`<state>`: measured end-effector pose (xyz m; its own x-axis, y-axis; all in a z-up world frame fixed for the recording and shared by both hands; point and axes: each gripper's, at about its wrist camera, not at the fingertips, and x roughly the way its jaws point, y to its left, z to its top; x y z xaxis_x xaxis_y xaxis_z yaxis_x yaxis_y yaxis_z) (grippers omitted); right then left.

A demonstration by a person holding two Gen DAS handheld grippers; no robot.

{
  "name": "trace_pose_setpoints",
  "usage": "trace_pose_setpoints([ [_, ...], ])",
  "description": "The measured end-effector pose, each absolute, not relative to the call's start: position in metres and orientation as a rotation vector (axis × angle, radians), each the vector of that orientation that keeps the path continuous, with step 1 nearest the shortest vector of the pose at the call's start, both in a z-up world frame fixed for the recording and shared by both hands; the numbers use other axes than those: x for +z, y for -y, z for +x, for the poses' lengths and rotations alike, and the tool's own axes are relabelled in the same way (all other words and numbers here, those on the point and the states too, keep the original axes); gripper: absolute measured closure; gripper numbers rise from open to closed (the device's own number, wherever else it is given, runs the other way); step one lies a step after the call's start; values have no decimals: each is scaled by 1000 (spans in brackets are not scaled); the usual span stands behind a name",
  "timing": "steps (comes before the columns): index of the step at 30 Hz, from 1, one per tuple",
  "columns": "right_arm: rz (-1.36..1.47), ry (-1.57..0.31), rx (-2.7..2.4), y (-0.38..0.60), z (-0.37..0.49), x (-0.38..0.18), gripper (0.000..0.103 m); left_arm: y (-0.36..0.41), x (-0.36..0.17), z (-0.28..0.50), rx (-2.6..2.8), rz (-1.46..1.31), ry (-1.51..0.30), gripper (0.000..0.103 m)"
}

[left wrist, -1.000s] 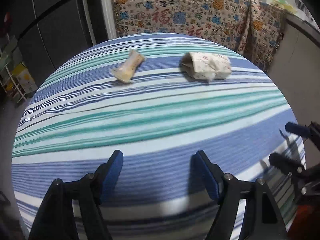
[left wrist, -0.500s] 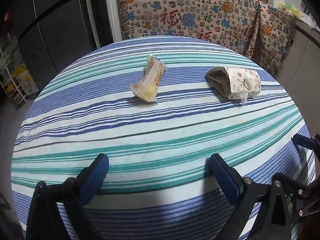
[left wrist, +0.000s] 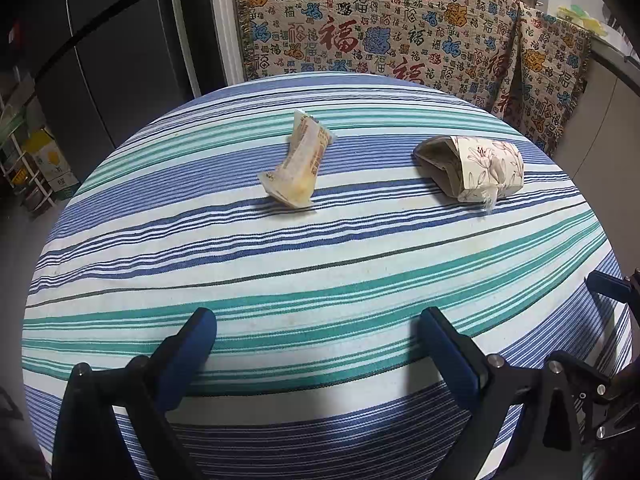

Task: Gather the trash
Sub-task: 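Grasp the yellow bread wrapper with the left tool, then grasp the floral-printed tissue pack with the right tool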

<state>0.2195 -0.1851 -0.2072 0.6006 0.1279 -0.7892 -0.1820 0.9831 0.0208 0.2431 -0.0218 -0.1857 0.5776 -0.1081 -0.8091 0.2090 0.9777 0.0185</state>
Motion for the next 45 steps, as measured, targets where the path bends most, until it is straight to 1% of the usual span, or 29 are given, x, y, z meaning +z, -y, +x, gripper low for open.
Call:
trace_pose_setpoints([
  [5, -66, -910, 185, 186, 220, -207, 0, 25, -184, 247, -194, 120, -950, 0],
  [9, -69, -912, 186, 186, 222, -207, 0, 17, -174, 276, -277, 55, -996, 0],
  [12, -69, -912, 186, 186, 222, -207, 0, 14, -166, 306, -269, 46, -976, 0],
  [15, -69, -913, 186, 186, 222, -207, 0, 15, -167, 327, -264, 55, -958, 3],
  [16, -69, -912, 186, 186, 222, -207, 0, 17, -169, 330, -269, 67, -959, 15],
  [17, -71, -913, 190, 186, 223, -207, 0, 20, -172, 332, -275, 84, -960, 25],
  [18, -74, -913, 196, 186, 224, -207, 0, 23, -174, 332, -280, 106, -961, 44],
  [20, -83, -917, 217, 189, 226, -207, 0, 28, -172, 325, -278, 145, -920, 77],
  [25, -70, -934, 206, 207, 248, -206, 1, 17, -168, 299, -259, 95, -938, 77],
  [26, -52, -941, 197, 214, 263, -205, 3, 16, -169, 296, -247, 86, -950, 77],
  [27, -32, -943, 199, 218, 273, -203, 9, 14, -169, 292, -234, 73, -957, 77],
  [29, 22, -938, 230, 226, 298, -195, 15, 11, -170, 285, -224, 60, -955, 77],
  [32, 61, -917, 258, 226, 326, -188, 16, 7, -169, 281, -211, 68, -948, 77],
  [33, 61, -912, 267, 223, 333, -188, 18, 4, -169, 281, -206, 65, -947, 77],
  [34, 58, -923, 290, 217, 340, -190, 20, 1, -170, 281, -199, 57, -947, 77],
  [35, 60, -942, 317, 212, 344, -192, 29, -3, -169, 283, -194, 42, -949, 77],
  [37, 51, -952, 371, 201, 344, -192, 35, -10, -168, 285, -184, 13, -956, 77],
  [38, 85, -965, 456, 195, 340, -190, 42, -12, -168, 288, -178, 3, -959, 77],
  [39, 139, -979, 587, 187, 331, -189, 44, -16, -168, 290, -171, -5, -963, 77],
  [41, 135, -974, 709, 174, 316, -183, 44, -22, -167, 289, -160, -17, -968, 77],
  [42, 105, -958, 734, 169, 308, -179, 40, -24, -167, 290, -157, -27, -971, 77],
  [43, 63, -937, 721, 168, 303, -175, 35, -26, -168, 290, -155, -36, -975, 77],
  [44, -3, -914, 634, 169, 301, -171, 17, -27, -168, 290, -156, -43, -978, 77],
  [45, -63, -892, 539, 169, 302, -169, 3, -27, -168, 289, -157, -45, -976, 77],
])
